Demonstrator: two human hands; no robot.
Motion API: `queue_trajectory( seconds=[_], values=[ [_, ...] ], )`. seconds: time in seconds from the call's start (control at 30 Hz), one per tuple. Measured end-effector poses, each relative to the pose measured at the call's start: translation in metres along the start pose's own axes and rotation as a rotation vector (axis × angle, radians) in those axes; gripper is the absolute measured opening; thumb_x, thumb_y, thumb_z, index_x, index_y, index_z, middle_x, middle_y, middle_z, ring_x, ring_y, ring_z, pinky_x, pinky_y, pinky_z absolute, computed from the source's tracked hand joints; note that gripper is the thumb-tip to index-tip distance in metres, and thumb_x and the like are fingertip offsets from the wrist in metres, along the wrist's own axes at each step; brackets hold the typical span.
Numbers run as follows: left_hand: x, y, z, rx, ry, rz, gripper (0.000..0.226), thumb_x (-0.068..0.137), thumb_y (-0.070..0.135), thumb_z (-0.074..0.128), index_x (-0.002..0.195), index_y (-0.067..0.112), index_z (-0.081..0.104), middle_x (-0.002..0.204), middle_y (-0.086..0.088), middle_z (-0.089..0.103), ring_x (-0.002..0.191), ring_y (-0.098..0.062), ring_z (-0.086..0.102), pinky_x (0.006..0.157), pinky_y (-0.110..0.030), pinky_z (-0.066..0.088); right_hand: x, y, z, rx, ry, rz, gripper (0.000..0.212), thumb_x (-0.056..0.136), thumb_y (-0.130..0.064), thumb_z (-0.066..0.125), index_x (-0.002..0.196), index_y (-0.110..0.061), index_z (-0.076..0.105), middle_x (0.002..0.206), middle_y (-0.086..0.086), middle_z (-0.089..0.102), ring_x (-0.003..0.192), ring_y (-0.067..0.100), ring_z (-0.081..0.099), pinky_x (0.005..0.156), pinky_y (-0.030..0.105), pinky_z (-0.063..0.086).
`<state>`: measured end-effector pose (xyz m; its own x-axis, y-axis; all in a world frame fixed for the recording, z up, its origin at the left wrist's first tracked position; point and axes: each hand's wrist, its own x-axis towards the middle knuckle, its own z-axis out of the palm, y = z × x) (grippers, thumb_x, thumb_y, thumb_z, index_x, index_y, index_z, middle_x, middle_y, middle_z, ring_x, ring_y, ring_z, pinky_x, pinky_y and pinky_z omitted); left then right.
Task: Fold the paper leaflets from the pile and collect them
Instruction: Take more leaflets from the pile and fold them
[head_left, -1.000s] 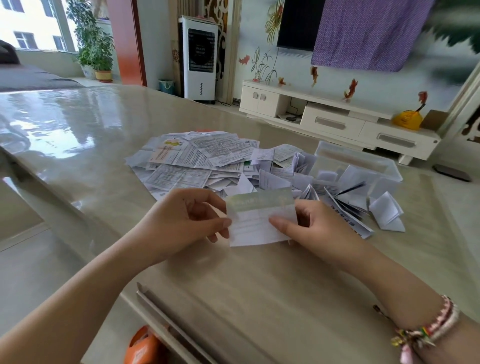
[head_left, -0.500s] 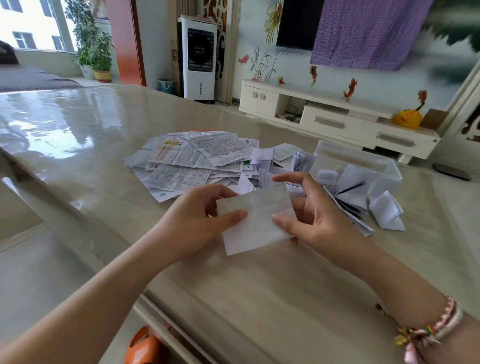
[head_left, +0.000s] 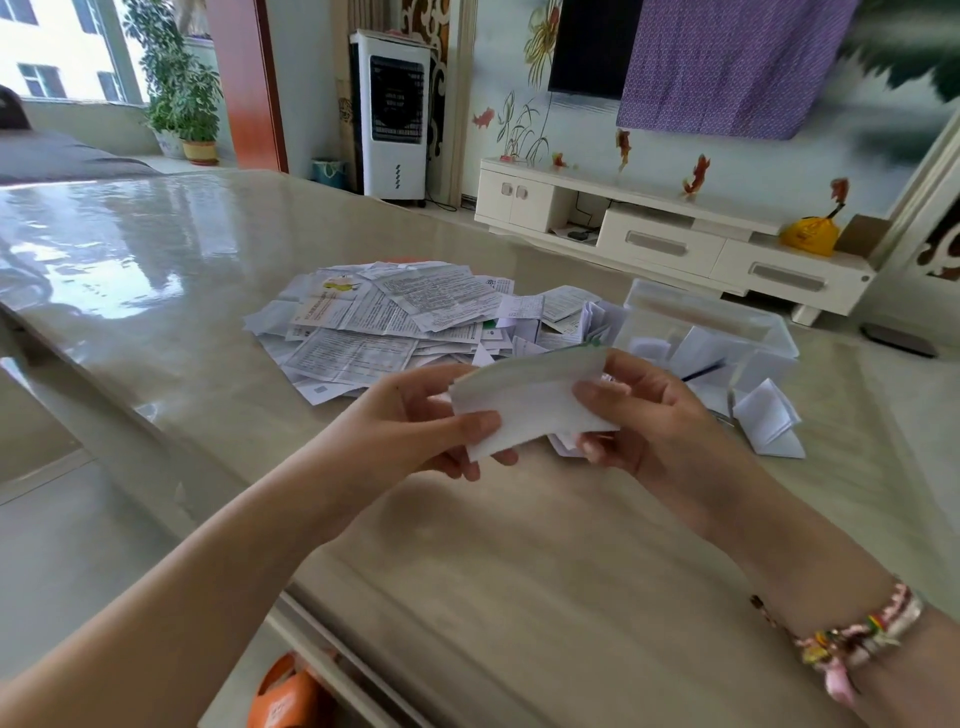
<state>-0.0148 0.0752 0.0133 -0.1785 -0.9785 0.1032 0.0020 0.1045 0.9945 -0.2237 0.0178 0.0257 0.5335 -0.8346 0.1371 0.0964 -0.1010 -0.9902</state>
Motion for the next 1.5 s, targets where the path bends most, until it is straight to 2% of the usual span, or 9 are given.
queue_trajectory(
  seconds=[0.23, 0.37, 0.53, 0.63, 0.73, 0.93, 1.1, 1.2, 1.5],
  values=[
    [0.008, -0.003, -0.005, -0.224, 0.039, 0.008, 0.03, 0.077, 0.014, 0.049, 0.082, 0.012, 0.078, 0.099, -0.012, 0.068, 0.077, -0.018, 0.051, 0.07, -0.022, 0.052, 0.0, -0.001, -0.005, -0.014, -0.024, 0.042, 0.036, 0.083, 0.008, 0.043, 0.074, -0.011, 0.073, 0.065, 0.008, 0.05, 0.061, 0.016, 0.047, 0.057, 0.027, 0.029],
    [0.009, -0.004, -0.001, 0.028, 0.177, 0.027, 0.015, 0.08, 0.028, 0.07, 0.08, 0.014, 0.076, 0.089, -0.009, 0.068, 0.079, -0.014, 0.056, 0.075, -0.024, 0.05, 0.002, 0.0, -0.002, -0.108, -0.029, 0.027, 0.032, 0.066, -0.004, 0.038, 0.077, -0.004, 0.068, 0.067, 0.016, 0.054, 0.064, 0.022, 0.045, 0.052, 0.025, 0.034],
    [0.009, -0.007, 0.007, 0.223, 0.225, 0.065, 0.039, 0.071, 0.049, 0.072, 0.077, 0.011, 0.064, 0.069, -0.001, 0.054, 0.07, -0.016, 0.045, 0.071, -0.035, 0.034, 0.002, 0.0, -0.002, -0.14, -0.074, -0.022, 0.036, 0.07, -0.015, 0.035, 0.081, 0.002, 0.064, 0.077, 0.011, 0.062, 0.071, 0.019, 0.05, 0.057, 0.027, 0.035],
    [0.011, -0.007, 0.014, 0.308, 0.161, 0.13, 0.045, 0.075, 0.058, 0.062, 0.076, 0.013, 0.065, 0.08, 0.011, 0.062, 0.071, -0.004, 0.053, 0.07, -0.025, 0.04, 0.001, 0.003, -0.002, -0.143, -0.123, -0.113, 0.033, 0.081, -0.016, 0.033, 0.076, -0.001, 0.062, 0.079, 0.001, 0.063, 0.078, 0.019, 0.047, 0.063, 0.029, 0.035],
    [0.015, -0.008, 0.018, 0.32, 0.114, 0.21, 0.034, 0.084, 0.048, 0.057, 0.074, 0.018, 0.067, 0.105, 0.004, 0.061, 0.091, -0.016, 0.057, 0.076, -0.022, 0.04, 0.002, 0.002, 0.001, -0.165, -0.108, -0.133, 0.026, 0.081, -0.017, 0.035, 0.068, -0.009, 0.057, 0.07, -0.005, 0.056, 0.072, 0.015, 0.044, 0.062, 0.026, 0.033],
    [0.025, -0.003, 0.021, 0.337, 0.106, 0.258, 0.021, 0.086, 0.035, 0.051, 0.073, 0.021, 0.06, 0.102, -0.004, 0.053, 0.087, -0.017, 0.049, 0.072, -0.018, 0.035, -0.001, -0.002, -0.001, -0.482, 0.1, -0.272, 0.008, 0.085, -0.028, 0.051, 0.08, -0.033, 0.047, 0.089, -0.011, 0.054, 0.077, 0.004, 0.047, 0.07, 0.018, 0.042],
    [0.038, 0.002, 0.028, 0.446, 0.107, 0.317, 0.026, 0.096, 0.03, 0.053, 0.079, 0.012, 0.058, 0.086, 0.008, 0.043, 0.073, -0.005, 0.042, 0.066, -0.012, 0.032, -0.005, -0.016, -0.017, -0.46, -0.003, -0.253, 0.012, 0.09, -0.016, 0.052, 0.092, -0.025, 0.046, 0.076, 0.002, 0.052, 0.073, 0.031, 0.044, 0.067, 0.045, 0.038],
    [0.049, 0.005, 0.037, 0.471, 0.154, 0.33, 0.023, 0.094, 0.032, 0.054, 0.076, 0.018, 0.058, 0.086, 0.008, 0.047, 0.073, -0.006, 0.046, 0.067, -0.015, 0.036, -0.007, -0.025, -0.024, -0.517, 0.004, -0.282, 0.019, 0.092, 0.005, 0.047, 0.082, -0.009, 0.053, 0.068, 0.003, 0.052, 0.067, 0.017, 0.05, 0.068, 0.021, 0.039],
    [0.084, 0.001, 0.074, 0.518, 0.185, 0.327, 0.018, 0.093, 0.029, 0.056, 0.079, 0.02, 0.065, 0.084, 0.014, 0.053, 0.066, 0.0, 0.05, 0.06, -0.011, 0.037, -0.004, -0.023, -0.105, -0.435, 0.992, -0.313, 0.028, 0.088, 0.001, 0.044, 0.085, -0.018, 0.064, 0.084, -0.008, 0.063, 0.07, -0.007, 0.054, 0.068, 0.012, 0.044]
  ],
)
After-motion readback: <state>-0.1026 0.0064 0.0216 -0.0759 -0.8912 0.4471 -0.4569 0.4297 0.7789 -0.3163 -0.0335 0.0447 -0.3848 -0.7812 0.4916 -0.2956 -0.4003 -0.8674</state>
